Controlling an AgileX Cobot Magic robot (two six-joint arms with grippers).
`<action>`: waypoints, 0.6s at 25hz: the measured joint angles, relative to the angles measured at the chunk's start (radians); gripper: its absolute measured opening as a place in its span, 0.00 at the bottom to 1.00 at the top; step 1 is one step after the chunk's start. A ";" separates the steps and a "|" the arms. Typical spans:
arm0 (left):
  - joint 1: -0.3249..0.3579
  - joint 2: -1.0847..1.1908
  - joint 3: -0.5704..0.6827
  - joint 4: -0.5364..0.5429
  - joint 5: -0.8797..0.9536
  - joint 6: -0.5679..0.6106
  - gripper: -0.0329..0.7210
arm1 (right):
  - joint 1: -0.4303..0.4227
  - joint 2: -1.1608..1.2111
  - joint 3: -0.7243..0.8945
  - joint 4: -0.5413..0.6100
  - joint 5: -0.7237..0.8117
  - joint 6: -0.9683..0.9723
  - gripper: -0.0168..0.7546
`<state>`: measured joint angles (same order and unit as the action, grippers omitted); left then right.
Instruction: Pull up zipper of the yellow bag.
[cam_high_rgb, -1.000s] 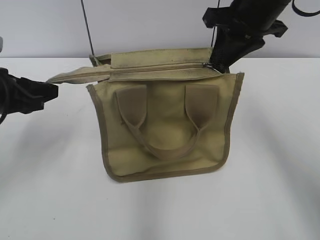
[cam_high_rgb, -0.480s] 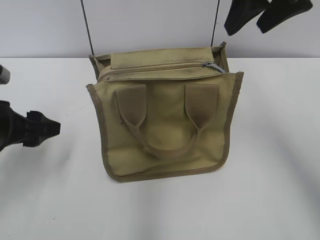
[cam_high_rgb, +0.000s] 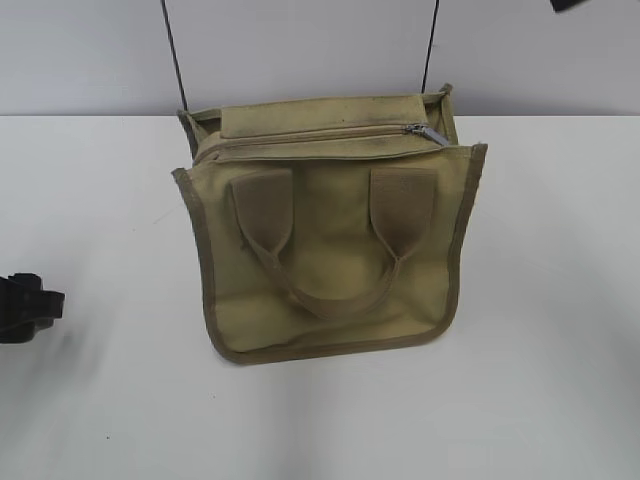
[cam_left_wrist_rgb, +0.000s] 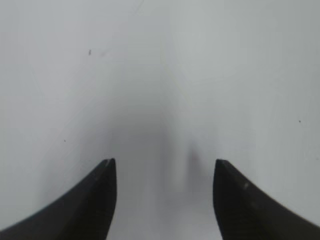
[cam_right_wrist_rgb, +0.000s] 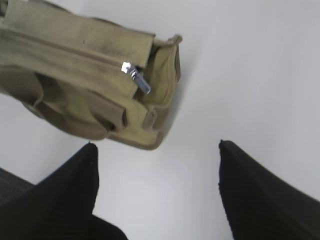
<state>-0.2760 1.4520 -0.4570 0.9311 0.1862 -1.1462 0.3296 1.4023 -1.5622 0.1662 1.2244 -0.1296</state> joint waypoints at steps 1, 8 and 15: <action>-0.006 0.000 0.000 -0.071 0.010 0.064 0.65 | 0.015 -0.036 0.048 -0.012 0.000 0.007 0.73; -0.069 -0.001 -0.098 -0.675 0.358 0.718 0.65 | 0.119 -0.316 0.427 -0.052 -0.122 0.076 0.73; -0.072 -0.130 -0.268 -0.994 0.671 1.038 0.65 | 0.128 -0.629 0.718 -0.055 -0.156 0.092 0.73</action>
<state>-0.3476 1.3217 -0.7247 -0.0628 0.8573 -0.1087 0.4579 0.7731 -0.8443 0.1113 1.0680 -0.0371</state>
